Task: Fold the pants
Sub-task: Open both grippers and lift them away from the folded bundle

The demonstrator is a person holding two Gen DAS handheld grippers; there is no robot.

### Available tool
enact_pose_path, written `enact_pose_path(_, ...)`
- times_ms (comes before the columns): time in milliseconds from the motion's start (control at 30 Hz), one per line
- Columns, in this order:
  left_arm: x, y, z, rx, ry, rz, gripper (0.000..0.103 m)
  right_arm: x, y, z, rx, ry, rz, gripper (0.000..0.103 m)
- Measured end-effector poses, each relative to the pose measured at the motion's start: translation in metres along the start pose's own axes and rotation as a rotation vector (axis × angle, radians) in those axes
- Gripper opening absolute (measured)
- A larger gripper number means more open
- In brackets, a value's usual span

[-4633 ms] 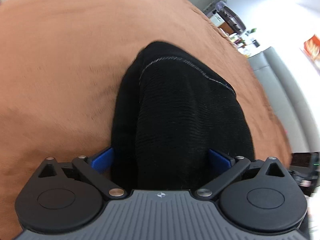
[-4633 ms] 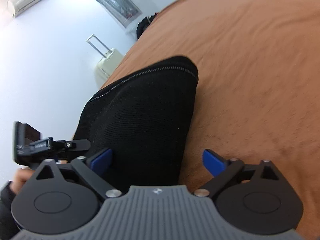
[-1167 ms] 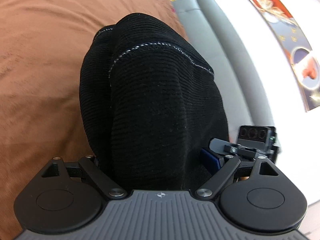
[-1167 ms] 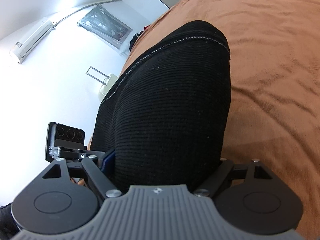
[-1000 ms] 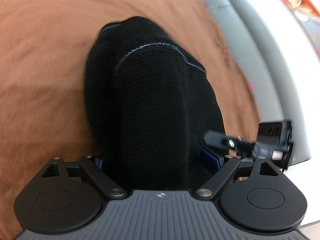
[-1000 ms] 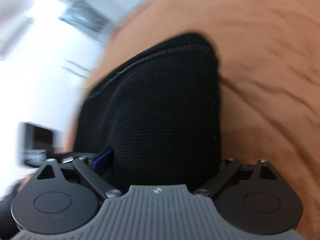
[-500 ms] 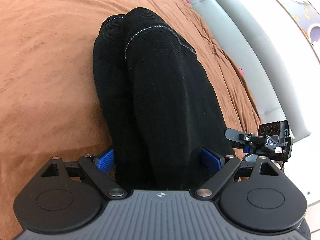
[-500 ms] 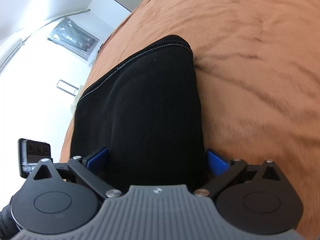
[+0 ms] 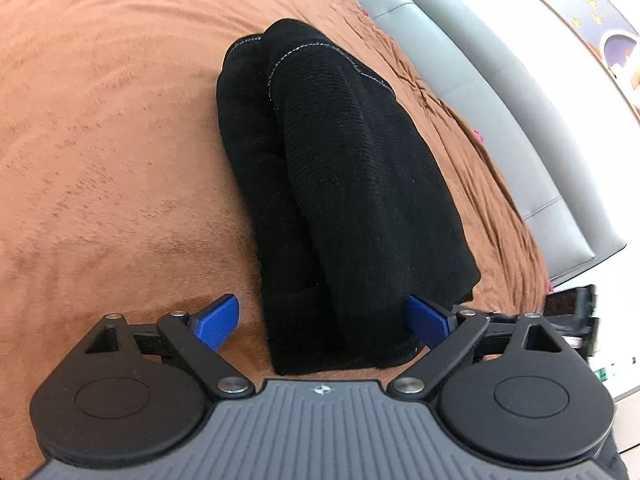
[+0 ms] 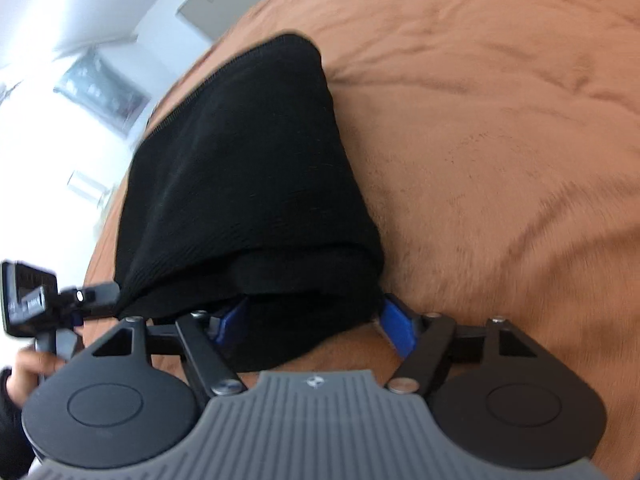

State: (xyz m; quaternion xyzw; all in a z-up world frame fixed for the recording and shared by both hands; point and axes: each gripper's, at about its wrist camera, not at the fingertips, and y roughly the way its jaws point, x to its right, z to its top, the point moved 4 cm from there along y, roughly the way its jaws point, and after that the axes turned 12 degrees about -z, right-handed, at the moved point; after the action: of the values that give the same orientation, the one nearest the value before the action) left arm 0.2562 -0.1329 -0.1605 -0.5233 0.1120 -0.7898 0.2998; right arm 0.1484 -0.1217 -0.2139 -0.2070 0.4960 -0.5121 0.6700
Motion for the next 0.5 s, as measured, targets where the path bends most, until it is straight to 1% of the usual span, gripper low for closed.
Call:
enact_pose_path(33, 0.004, -0.001, -0.001, -0.003, 0.018, 0.015, 0.103, -0.006, -0.008, -0.009, 0.022, 0.026, -0.006, 0.069)
enact_pose_path(67, 0.018, 0.007, 0.0, -0.008, 0.037, 0.034, 0.103, -0.012, -0.015, -0.016, 0.047, 0.043, -0.018, 0.069)
enact_pose_path(100, 0.02, 0.006, -0.001, -0.014, 0.063, 0.062, 0.103, -0.023, -0.022, -0.024, 0.081, 0.057, -0.049, 0.069)
enact_pose_path(167, 0.022, 0.004, -0.004, -0.03, 0.111, 0.112, 0.103, -0.019, -0.049, -0.037, 0.149, 0.074, -0.085, 0.069)
enact_pose_path(200, 0.022, 0.004, -0.005, -0.039, 0.13, 0.128, 0.103, -0.037, -0.043, -0.033, 0.183, 0.092, -0.083, 0.07)
enact_pose_path(233, 0.022, 0.01, -0.01, -0.043, 0.137, 0.137, 0.103, -0.047, -0.047, -0.042, 0.203, 0.121, -0.068, 0.07)
enact_pose_path(267, 0.022, 0.005, -0.016, -0.045, 0.142, 0.144, 0.103, -0.041, -0.059, -0.044, 0.218, 0.142, -0.053, 0.07)
enact_pose_path(333, 0.028, 0.0, -0.02, -0.049, 0.161, 0.183, 0.103, -0.059, -0.072, -0.061, 0.254, 0.161, -0.029, 0.07)
enact_pose_path(367, 0.033, -0.004, -0.023, -0.045, 0.176, 0.208, 0.103, -0.058, -0.082, -0.063, 0.272, 0.156, -0.031, 0.07)
enact_pose_path(400, 0.039, -0.012, -0.027, -0.035, 0.196, 0.22, 0.103, -0.047, -0.099, -0.068, 0.292, 0.142, -0.04, 0.072)
enact_pose_path(433, 0.046, -0.016, -0.03, -0.015, 0.223, 0.225, 0.103, -0.06, -0.105, -0.076, 0.312, 0.119, -0.06, 0.074)
enact_pose_path(467, 0.055, -0.023, -0.034, 0.006, 0.257, 0.238, 0.103, -0.028, -0.14, -0.071, 0.33, 0.097, -0.086, 0.078)
enact_pose_path(500, 0.061, -0.029, -0.037, 0.021, 0.281, 0.255, 0.103, -0.015, -0.165, -0.062, 0.348, 0.072, -0.122, 0.082)
